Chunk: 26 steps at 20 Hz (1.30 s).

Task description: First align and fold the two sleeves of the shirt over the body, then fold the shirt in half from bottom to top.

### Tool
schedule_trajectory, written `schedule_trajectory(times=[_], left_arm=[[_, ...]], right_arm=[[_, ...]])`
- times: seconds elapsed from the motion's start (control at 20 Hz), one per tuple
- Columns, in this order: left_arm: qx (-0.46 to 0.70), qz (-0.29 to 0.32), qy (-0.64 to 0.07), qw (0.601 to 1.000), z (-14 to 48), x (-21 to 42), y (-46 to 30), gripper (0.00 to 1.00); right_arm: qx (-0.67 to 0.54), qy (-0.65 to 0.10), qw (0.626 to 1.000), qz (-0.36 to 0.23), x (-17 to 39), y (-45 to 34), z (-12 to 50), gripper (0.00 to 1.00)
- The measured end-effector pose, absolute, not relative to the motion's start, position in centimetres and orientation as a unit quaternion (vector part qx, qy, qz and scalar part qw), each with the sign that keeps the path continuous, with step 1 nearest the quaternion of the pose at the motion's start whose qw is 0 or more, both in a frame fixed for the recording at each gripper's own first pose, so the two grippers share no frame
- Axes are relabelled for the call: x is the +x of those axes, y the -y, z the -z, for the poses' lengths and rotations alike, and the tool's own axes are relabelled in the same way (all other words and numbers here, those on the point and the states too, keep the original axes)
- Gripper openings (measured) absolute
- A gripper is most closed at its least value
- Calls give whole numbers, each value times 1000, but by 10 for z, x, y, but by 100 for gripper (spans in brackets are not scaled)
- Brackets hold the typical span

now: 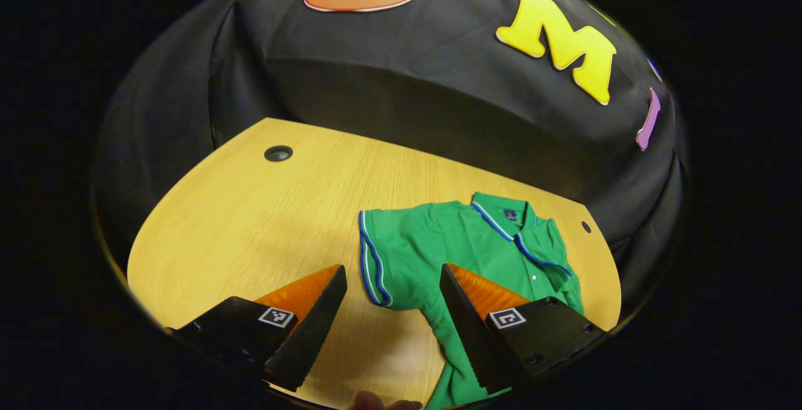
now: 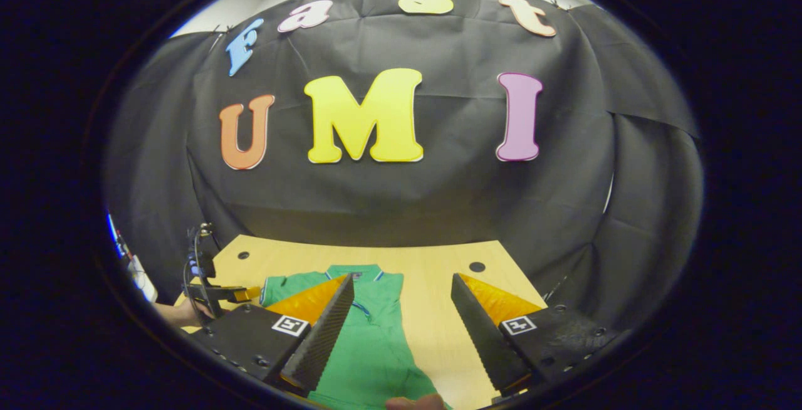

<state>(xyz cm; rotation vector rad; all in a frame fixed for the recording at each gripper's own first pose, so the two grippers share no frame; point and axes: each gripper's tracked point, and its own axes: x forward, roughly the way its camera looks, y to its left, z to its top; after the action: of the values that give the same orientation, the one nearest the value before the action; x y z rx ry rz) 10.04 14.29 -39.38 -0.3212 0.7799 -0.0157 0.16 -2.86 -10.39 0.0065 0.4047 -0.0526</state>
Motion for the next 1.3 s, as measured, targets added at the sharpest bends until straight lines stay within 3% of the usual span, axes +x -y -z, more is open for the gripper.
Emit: schedule_trajectory(times=[0.25, 0.35, 0.6, 0.7, 0.75, 0.85, 1.1, 1.15, 1.3], left_arm=[[-139, -1, -395, 908, 431, 117, -155, 95], [-130, 1, -395, 909, 432, 124, -157, 88], [-117, -26, -404, 907, 438, 122, -155, 82], [-96, -39, -407, 908, 439, 120, -157, 70], [-87, -43, -407, 908, 441, 120, -156, 58], [-71, -47, -406, 910, 440, 117, -154, 45], [-66, -31, -406, 911, 437, 120, -141, 11], [-69, -25, -402, 913, 436, 121, -139, 6], [-84, -9, -383, 920, 421, 127, -134, 3]], right_arm=[[-8, -211, 976, 51, -15, 46, 108, 96], [-4, -214, 975, 57, -17, 51, 110, 96], [7, -223, 973, 65, -17, 54, 118, 96], [2, -226, 972, 64, -16, 54, 122, 96], [-1, -226, 972, 63, -16, 55, 123, 93], [1, -228, 972, 64, -15, 56, 125, 96], [12, -231, 970, 75, -13, 69, 129, 93], [15, -230, 970, 77, -12, 71, 128, 92], [11, -221, 972, 80, -12, 77, 123, 93]])
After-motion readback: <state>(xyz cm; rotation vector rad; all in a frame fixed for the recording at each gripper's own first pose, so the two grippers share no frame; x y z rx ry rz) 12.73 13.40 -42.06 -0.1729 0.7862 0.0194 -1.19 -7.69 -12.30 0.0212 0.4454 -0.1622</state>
